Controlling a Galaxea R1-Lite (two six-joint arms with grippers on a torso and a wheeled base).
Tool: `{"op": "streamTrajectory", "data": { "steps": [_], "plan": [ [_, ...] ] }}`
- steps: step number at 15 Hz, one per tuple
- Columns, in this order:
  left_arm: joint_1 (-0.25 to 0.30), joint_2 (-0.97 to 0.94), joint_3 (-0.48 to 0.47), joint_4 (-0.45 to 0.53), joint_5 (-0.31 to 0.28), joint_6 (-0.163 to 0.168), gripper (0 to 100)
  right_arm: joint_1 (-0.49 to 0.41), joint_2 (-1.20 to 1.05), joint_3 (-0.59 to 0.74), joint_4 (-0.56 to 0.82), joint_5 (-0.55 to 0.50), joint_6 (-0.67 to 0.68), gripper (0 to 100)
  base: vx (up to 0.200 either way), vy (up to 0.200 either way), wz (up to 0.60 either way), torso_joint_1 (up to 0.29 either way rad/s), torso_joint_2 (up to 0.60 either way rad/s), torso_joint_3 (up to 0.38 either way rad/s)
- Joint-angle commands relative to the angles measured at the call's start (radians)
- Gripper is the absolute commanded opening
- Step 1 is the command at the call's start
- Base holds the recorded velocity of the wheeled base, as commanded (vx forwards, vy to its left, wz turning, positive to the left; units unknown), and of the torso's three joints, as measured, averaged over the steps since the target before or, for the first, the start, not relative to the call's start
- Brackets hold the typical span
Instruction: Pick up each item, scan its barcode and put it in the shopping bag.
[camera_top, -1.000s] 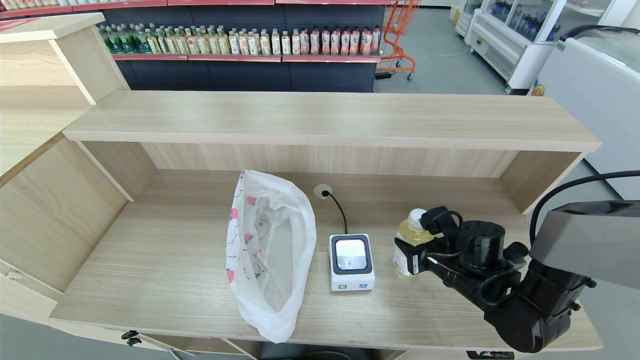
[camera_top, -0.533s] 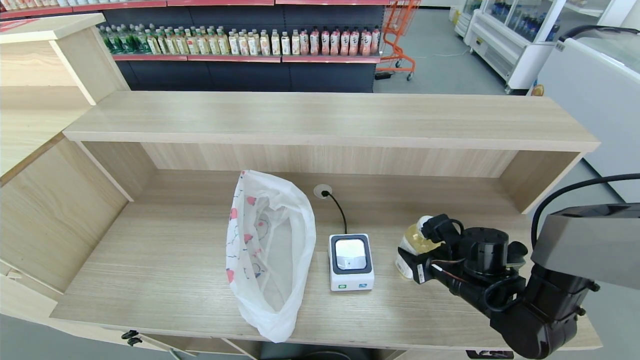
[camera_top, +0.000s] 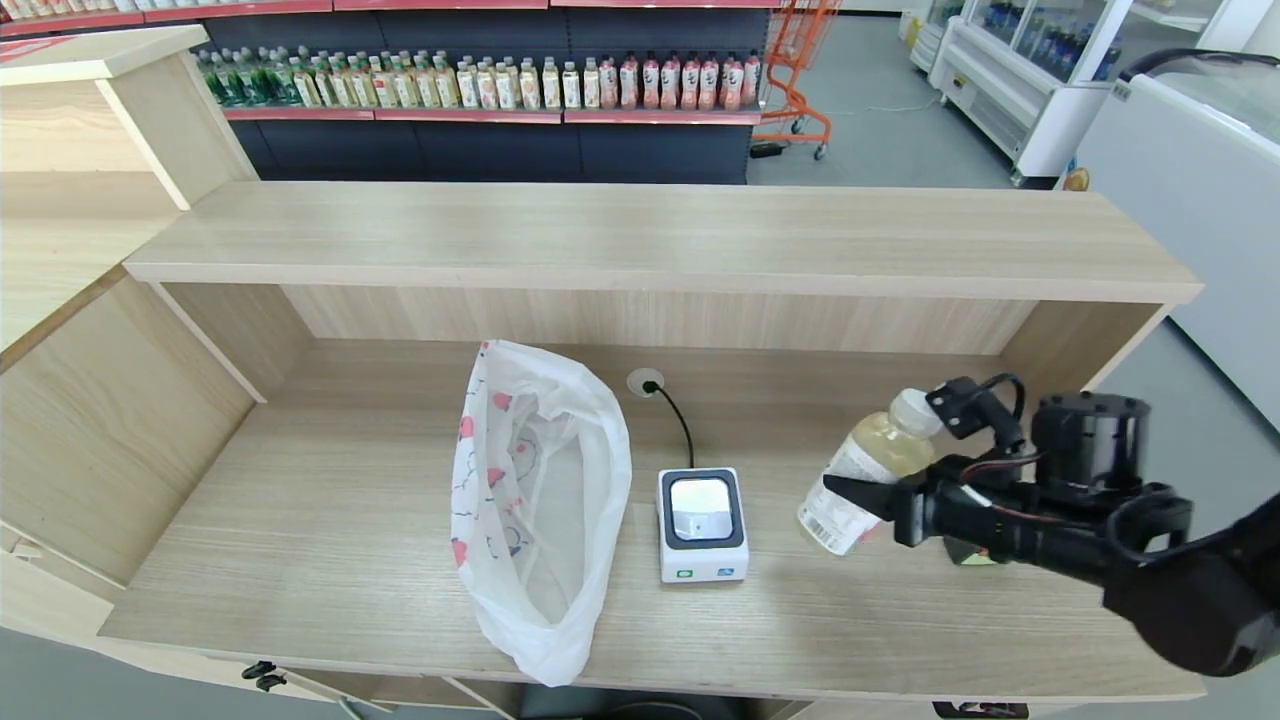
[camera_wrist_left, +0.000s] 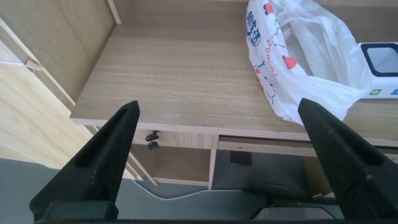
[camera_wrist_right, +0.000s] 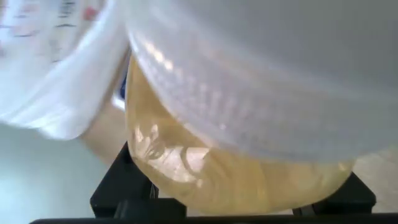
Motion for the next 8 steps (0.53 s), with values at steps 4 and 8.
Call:
{"op": "streamTrajectory", "data": {
  "steps": [4,8],
  "plan": [
    [0.0,0.0,0.0,0.0,0.0,0.0,100,-0.142,-0.319,0.025,0.266,0.564,0.048,0,0.0,0.0,0.0,0.0,0.0,0.0],
    [0.0,0.0,0.002,0.0,0.0,0.0,100,-0.03,-0.331,0.048,0.275,0.61,0.064,0,0.0,0.0,0.0,0.0,0.0,0.0]
  ]
}}
